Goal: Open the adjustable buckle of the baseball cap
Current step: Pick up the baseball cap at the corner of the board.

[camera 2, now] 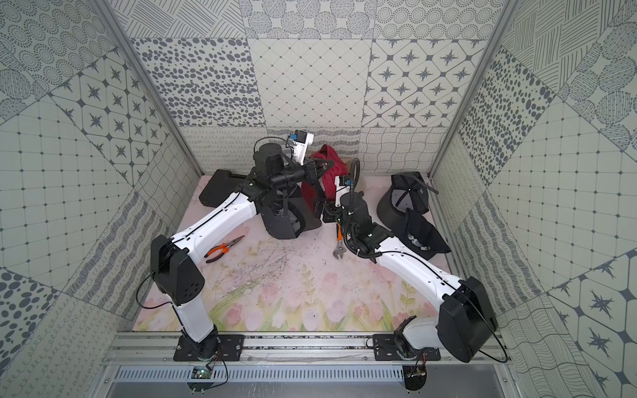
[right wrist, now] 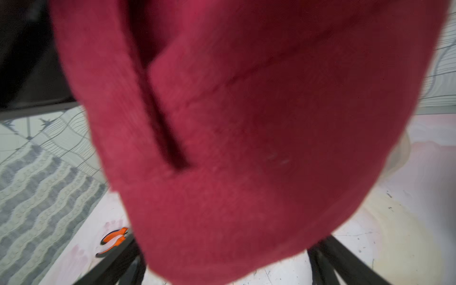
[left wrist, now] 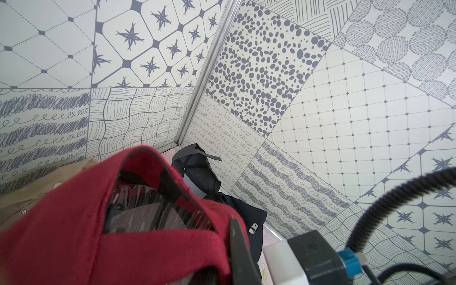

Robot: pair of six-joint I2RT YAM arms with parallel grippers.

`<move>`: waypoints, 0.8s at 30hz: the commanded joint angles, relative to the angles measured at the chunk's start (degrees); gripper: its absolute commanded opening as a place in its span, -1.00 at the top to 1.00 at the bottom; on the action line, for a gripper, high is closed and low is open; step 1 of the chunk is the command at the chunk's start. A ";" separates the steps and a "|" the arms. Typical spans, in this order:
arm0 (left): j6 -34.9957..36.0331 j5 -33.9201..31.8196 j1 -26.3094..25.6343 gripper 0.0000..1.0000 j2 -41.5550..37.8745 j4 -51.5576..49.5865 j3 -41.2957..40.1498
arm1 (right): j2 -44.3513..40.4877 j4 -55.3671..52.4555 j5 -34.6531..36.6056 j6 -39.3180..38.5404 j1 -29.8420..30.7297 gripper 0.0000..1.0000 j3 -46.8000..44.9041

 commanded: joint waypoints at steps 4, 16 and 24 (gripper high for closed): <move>-1.48 -2.59 -0.83 1.00 0.06 7.92 0.42 | 0.70 -0.97 13.61 -0.55 0.01 -0.64 3.13; -0.11 -4.84 -0.71 1.00 -2.29 5.60 -2.79 | -3.77 2.91 10.29 -6.05 -2.25 1.00 -0.81; 6.05 -3.11 1.27 -0.12 -5.60 -8.31 -2.37 | -7.61 1.30 -8.80 -4.36 -14.15 1.00 -3.88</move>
